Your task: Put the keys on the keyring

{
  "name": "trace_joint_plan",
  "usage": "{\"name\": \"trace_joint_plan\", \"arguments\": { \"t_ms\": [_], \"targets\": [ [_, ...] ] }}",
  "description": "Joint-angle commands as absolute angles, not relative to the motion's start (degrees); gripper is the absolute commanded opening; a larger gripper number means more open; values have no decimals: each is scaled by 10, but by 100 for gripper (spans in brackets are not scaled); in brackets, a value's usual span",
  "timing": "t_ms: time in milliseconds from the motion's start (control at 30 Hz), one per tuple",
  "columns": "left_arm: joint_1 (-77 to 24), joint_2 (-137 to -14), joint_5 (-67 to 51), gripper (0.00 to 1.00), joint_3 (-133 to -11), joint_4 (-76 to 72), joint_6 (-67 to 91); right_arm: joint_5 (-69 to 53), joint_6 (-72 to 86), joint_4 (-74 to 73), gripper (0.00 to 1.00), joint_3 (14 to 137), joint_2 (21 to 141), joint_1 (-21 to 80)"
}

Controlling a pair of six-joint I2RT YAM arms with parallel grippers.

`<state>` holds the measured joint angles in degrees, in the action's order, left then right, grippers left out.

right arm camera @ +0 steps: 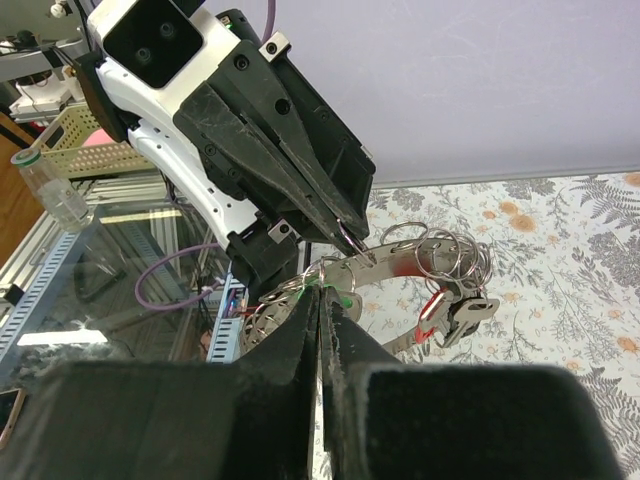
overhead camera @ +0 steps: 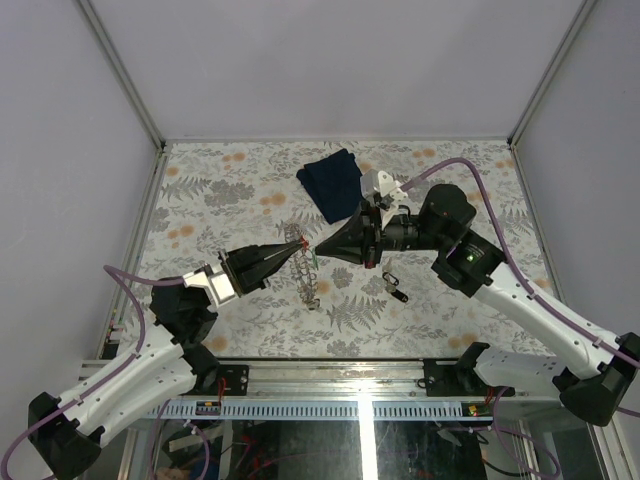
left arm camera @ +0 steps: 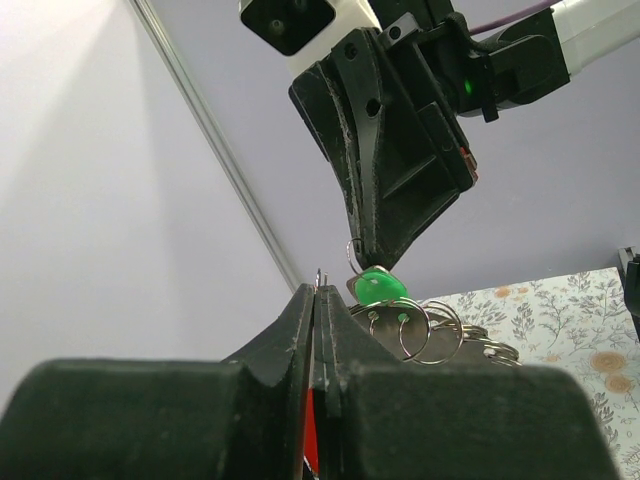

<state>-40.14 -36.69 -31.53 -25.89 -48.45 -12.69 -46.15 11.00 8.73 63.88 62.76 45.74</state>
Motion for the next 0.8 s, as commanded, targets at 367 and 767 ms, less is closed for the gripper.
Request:
{"name": "trace_joint_plan", "arguments": {
  "t_ms": [367, 767],
  "targets": [
    [-405, -363, -316, 0, -275, -516, -130, -458, 136, 126, 0, 672, 639, 460],
    [-405, -365, -320, 0, -275, -511, -131, -441, 136, 117, 0, 674, 644, 460]
  ]
}}
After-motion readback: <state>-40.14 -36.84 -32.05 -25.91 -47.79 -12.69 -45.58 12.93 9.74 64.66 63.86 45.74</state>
